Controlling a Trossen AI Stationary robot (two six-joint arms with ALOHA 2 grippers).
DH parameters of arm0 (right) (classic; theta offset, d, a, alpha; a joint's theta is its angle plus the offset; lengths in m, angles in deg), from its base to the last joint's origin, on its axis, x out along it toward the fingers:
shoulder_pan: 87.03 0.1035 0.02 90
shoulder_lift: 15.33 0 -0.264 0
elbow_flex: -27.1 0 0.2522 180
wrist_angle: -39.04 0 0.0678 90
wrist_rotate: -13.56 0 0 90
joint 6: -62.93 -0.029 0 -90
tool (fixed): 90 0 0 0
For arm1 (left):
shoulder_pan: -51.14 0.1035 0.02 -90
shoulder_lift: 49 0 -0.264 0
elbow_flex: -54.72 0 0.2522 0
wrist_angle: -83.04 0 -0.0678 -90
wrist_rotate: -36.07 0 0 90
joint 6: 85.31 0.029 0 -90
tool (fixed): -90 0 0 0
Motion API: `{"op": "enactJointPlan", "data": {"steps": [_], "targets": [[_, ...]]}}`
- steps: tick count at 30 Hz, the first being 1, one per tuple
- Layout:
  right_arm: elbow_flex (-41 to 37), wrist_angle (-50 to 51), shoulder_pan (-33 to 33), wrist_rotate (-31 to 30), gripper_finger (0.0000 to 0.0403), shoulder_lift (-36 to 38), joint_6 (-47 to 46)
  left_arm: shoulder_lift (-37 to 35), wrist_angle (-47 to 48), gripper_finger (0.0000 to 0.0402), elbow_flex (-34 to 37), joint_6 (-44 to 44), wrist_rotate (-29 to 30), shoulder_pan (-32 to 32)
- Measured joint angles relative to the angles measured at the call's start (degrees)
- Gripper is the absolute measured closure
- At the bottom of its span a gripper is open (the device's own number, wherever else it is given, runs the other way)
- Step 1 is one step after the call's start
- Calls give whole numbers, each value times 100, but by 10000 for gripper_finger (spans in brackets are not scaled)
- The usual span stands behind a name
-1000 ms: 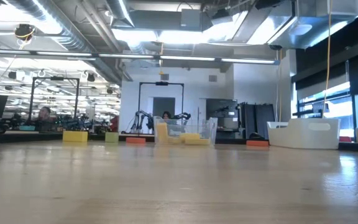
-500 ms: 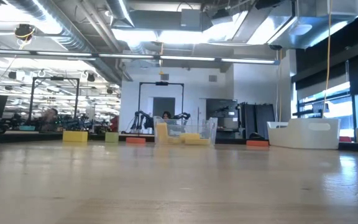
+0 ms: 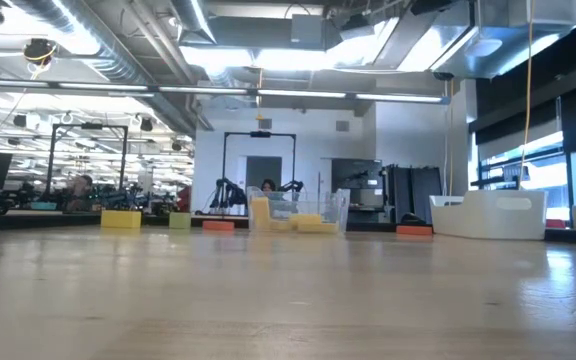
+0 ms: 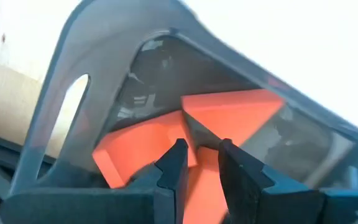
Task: Sort & place blocks by color
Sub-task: Put the green squared block into the white bin
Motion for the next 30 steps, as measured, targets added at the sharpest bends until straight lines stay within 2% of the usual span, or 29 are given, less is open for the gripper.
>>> {"op": "enactJointPlan", "data": {"steps": [4, 6, 13, 16, 19, 21, 23, 27, 30], "targets": [[0, 3, 0, -2, 114, 0, 4, 0, 499, 322, -509, -2, 69, 11], [0, 15, 0, 0, 114, 0, -57, 0, 859, 322, -807, 0, 305, 9], [0, 40, 0, -1, 114, 0, -152, -5, 2535, 322, -1928, 2, 2025, 13], [0, -32, 0, -191, 114, -28, -613, -7, 3440, 321, -2287, -173, 2696, 201], [0, -41, -1, -880, 114, -109, -1269, -14, 4190, 321, -2519, -880, 2841, 667], [0, -36, -34, -1486, 114, -178, -1724, -152, 4112, 321, -2476, -596, 2856, 1098], [0, -41, -120, -1812, 114, -264, -2040, -297, 4072, 321, -2492, -471, 2861, 1519], [0, -2, -326, -1569, 114, -451, -2026, -385, 4191, 321, -2484, -80, 2805, 2577], [-2, 3, -437, -1391, 114, -604, -1934, -396, 4183, 321, -2484, 361, 2393, 3415]]}}
